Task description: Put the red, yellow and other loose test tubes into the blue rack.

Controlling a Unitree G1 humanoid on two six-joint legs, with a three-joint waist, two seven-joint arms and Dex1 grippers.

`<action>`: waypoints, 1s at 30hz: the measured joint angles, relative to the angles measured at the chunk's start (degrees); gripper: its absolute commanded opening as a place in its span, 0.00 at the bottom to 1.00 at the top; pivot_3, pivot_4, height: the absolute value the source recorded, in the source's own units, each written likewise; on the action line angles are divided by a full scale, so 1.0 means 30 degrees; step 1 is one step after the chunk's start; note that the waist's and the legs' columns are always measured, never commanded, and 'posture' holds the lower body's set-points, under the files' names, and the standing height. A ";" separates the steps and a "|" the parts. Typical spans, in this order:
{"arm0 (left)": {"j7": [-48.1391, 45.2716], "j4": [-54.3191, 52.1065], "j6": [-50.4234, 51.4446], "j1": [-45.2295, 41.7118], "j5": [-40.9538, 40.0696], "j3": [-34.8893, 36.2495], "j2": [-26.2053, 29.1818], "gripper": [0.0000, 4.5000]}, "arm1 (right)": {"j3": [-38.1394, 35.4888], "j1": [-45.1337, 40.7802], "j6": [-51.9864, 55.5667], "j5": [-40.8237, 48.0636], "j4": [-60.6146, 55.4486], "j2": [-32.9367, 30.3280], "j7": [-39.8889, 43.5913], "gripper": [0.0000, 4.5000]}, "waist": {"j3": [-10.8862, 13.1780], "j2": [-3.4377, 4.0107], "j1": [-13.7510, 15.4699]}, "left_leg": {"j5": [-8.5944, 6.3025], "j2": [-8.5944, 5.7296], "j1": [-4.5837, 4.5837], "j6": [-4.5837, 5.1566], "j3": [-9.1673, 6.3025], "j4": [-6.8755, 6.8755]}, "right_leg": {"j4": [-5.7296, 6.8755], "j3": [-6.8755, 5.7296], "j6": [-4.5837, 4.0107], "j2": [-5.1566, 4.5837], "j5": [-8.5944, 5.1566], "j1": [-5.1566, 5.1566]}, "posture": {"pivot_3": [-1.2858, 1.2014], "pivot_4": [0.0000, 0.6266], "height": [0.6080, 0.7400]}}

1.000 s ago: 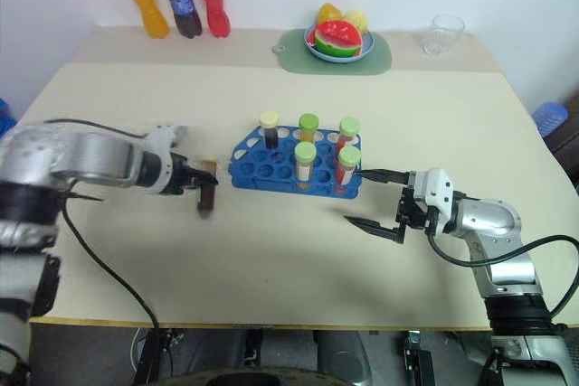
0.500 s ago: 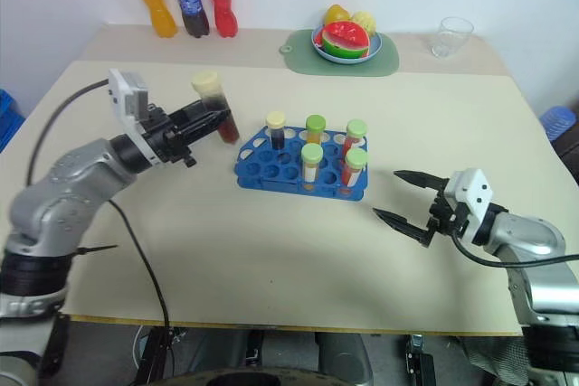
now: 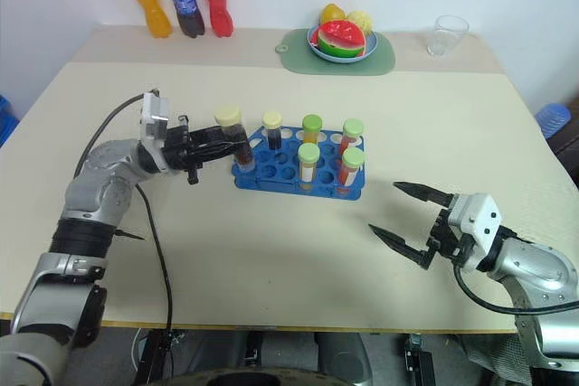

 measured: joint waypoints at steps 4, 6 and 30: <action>-0.0687 0.0687 -0.0540 -0.0282 0.1071 -0.0037 -0.0001 0.18 | 0.1147 -0.1181 -0.0355 -0.0208 0.0528 0.0003 0.0474 1.00 | 0.0000 0.0000 0.0070 | -0.0007 0.0005 -0.0008 0.0011 -0.0005 0.0000 | 0.0006 -0.0002 0.0002 0.0001 0.0001 -0.0002 | 0.52 0.24 1.00; -0.0747 0.0900 -0.0740 -0.0282 0.1528 -0.0038 -0.0003 0.18 | 0.1463 -0.1516 -0.0451 -0.0284 0.0931 0.0039 0.0519 1.00 | 0.0000 -0.0001 0.0103 | -0.0008 0.0004 -0.0016 0.0014 -0.0013 0.0001 | 0.0008 -0.0004 0.0004 0.0000 0.0002 -0.0003 | 0.52 0.24 1.00; 0.1149 0.1644 -0.1365 -0.0285 0.3900 -0.0203 -0.2176 0.92 | 0.2489 -0.2679 -0.1167 -0.0596 0.2423 0.0547 0.0464 1.00 | -0.0001 0.0001 0.0079 | -0.0009 0.0017 -0.0003 0.0016 -0.0013 0.0018 | 0.0054 -0.0004 0.0019 0.0002 0.0011 -0.0005 | 0.52 0.24 1.00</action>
